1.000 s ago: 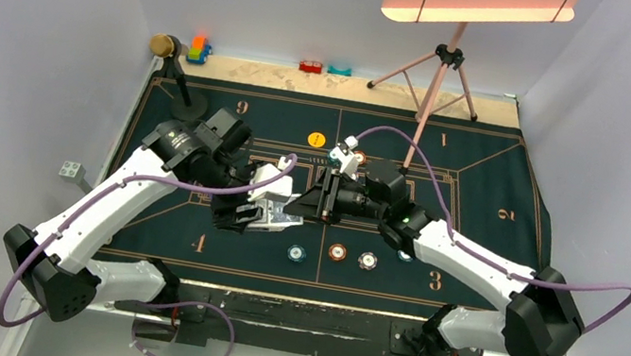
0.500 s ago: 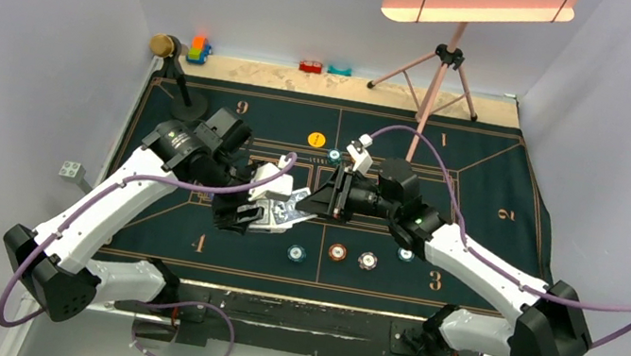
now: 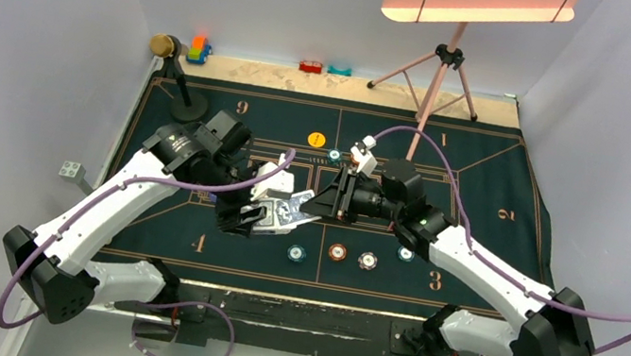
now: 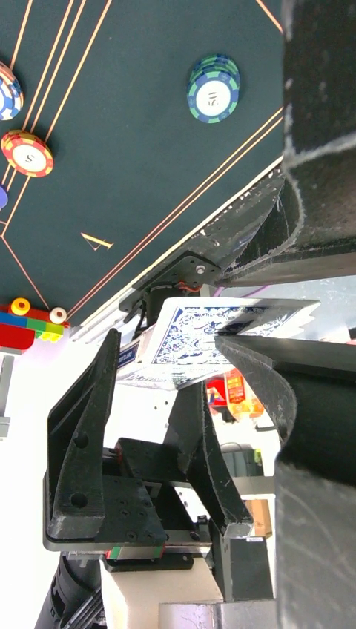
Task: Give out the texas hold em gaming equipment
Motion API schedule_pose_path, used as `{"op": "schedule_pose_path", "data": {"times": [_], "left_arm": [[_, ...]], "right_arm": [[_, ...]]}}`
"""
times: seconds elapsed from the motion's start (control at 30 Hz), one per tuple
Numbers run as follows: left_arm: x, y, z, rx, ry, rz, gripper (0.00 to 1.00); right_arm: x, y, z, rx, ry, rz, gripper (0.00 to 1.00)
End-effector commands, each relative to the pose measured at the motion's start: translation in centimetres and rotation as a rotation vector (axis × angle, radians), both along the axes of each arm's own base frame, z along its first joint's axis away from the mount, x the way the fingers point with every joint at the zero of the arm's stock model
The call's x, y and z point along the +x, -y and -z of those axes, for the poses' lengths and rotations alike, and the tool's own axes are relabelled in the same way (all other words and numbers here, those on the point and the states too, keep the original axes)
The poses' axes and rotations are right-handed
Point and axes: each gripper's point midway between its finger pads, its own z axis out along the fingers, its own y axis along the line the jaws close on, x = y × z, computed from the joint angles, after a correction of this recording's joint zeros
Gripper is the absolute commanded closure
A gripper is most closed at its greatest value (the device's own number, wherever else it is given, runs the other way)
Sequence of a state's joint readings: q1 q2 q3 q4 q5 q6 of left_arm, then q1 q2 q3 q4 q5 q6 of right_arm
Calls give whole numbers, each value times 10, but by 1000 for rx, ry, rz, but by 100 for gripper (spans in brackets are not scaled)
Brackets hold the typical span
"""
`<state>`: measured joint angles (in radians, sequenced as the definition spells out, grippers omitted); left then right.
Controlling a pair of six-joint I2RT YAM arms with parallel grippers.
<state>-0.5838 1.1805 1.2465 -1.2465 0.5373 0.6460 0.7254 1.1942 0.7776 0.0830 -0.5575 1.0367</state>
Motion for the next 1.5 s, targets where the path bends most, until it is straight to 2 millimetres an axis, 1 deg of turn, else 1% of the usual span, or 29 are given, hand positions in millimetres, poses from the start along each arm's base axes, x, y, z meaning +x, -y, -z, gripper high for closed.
{"op": "schedule_pose_path", "data": {"times": [0.0, 0.23, 0.33, 0.43, 0.53, 0.63, 0.7, 0.73, 0.8, 0.87, 0.93, 1.0, 1.07, 1.1, 1.13, 1.23, 1.27, 1.33, 1.37, 1.47], "left_arm": [[-1, 9, -12, -70, 15, 7, 85], [-2, 8, -11, -66, 12, 5, 86], [-2, 8, -11, -63, 13, 2, 86], [-2, 6, -10, -58, 14, -3, 86], [-2, 5, -9, -47, 12, -8, 87], [-3, 1, -8, -33, 13, -11, 88], [-5, 0, -8, -32, 10, -9, 89], [-6, -1, -8, -33, 12, -9, 89], [-9, -3, -8, -34, 17, -9, 89], [-11, -5, -10, -35, 22, -10, 92], [-14, -6, -12, -39, 21, -9, 92], [-16, -7, -15, -44, 22, -11, 94], [-18, -8, -18, -48, 26, -14, 96], [-18, -8, -19, -49, 27, -14, 99], [-19, -8, -21, -50, 26, -15, 100], [-19, -8, -26, -58, 31, -22, 100], [-19, -7, -27, -62, 32, -23, 100], [-19, -6, -29, -68, 32, -24, 100], [-19, -6, -30, -71, 32, -27, 100], [-18, -5, -32, -75, 34, -29, 100]], "right_arm": [[9, 8, -22, 4, 78, 38, 68], [12, 16, -33, 16, 97, 58, 83], [12, 18, -44, 36, 112, 61, 92], [12, 19, -60, 67, 128, 58, 100], [16, 24, -83, 110, 160, 69, 100], [28, 36, -108, 145, 205, 105, 100], [40, 42, -118, 148, 232, 138, 100], [48, 44, -119, 140, 240, 149, 100], [64, 45, -112, 115, 239, 161, 100], [81, 39, -96, 93, 231, 163, 100], [100, 29, -71, 62, 206, 154, 100], [116, 12, -47, 42, 164, 123, 100], [127, -11, -28, 27, 150, 89, 100], [132, -24, -16, 6, 137, 70, 100], [134, -40, -8, -7, 137, 38, 100], [135, -89, 14, -23, 111, -49, 100], [135, -103, 23, -30, 100, -70, 100], [136, -130, 35, -22, 85, -107, 100], [137, -141, 50, -32, 64, -120, 100], [139, -168, 69, -42, 46, -138, 100]]}}
